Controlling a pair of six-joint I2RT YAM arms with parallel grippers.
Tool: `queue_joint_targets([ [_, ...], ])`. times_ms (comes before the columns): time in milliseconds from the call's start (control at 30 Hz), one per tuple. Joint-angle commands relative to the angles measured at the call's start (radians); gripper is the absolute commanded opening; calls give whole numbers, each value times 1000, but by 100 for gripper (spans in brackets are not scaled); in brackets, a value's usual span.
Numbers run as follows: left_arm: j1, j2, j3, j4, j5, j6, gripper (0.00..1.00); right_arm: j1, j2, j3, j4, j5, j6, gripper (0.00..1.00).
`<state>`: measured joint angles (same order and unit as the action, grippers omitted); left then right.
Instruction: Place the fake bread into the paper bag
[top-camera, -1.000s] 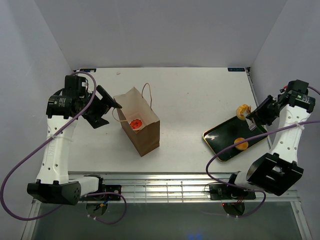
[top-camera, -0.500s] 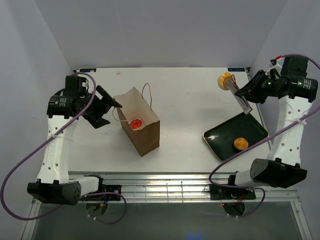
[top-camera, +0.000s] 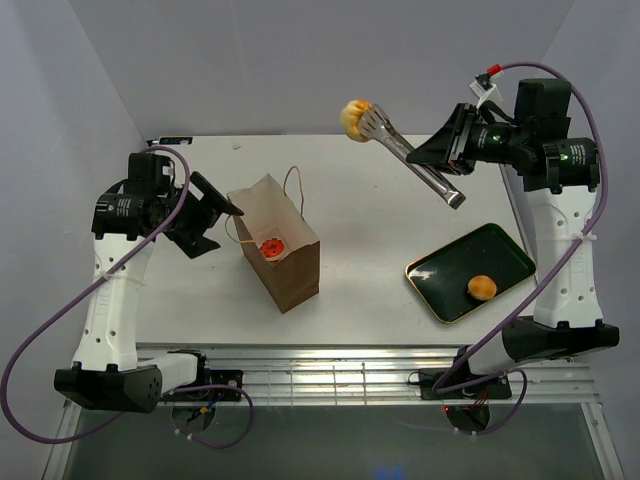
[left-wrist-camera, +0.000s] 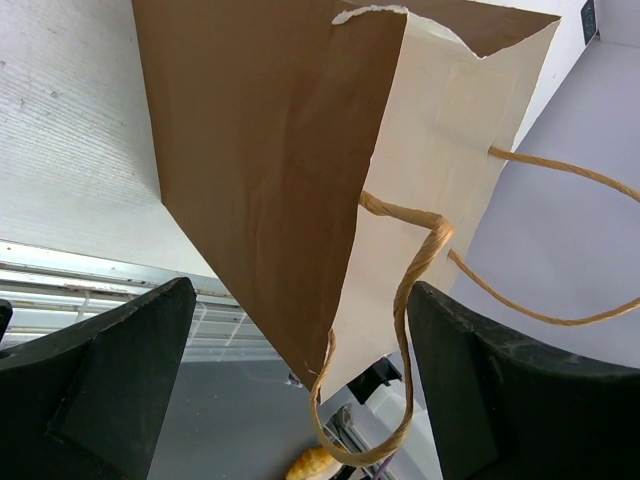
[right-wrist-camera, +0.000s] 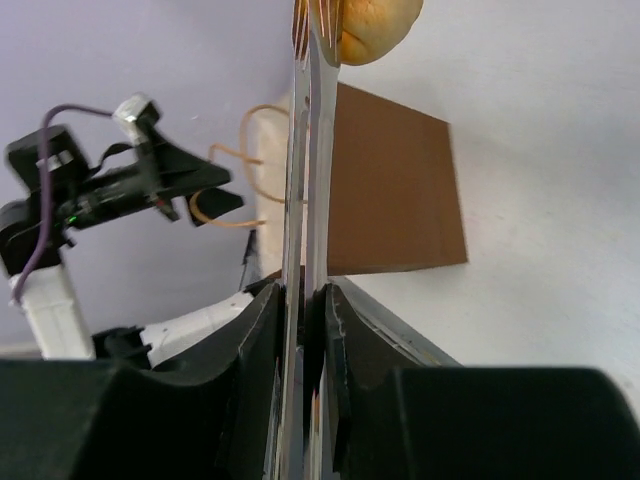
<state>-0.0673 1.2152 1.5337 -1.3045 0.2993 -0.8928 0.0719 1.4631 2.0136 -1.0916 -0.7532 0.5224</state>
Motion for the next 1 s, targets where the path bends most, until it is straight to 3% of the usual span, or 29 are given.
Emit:
queue_joint_targets([
  [0, 4, -34, -10, -1, 12, -11, 97, 68, -41, 56, 261, -171, 92, 8],
  [133, 6, -37, -11, -2, 18, -12, 88, 146, -98, -61, 494, -222, 206, 8],
  [233, 8, -29, -6, -2, 23, -11, 67, 233, -138, -176, 649, -235, 289, 8],
  [333, 8, -17, 3, -4, 29, -8, 52, 334, -130, -187, 647, -210, 278, 8],
  [500, 12, -5, 12, -4, 37, -8, 49, 445, -113, -208, 564, -149, 226, 8],
  [967, 26, 17, 14, -4, 55, 3, 48, 473, -156, -418, 559, -123, 235, 12],
])
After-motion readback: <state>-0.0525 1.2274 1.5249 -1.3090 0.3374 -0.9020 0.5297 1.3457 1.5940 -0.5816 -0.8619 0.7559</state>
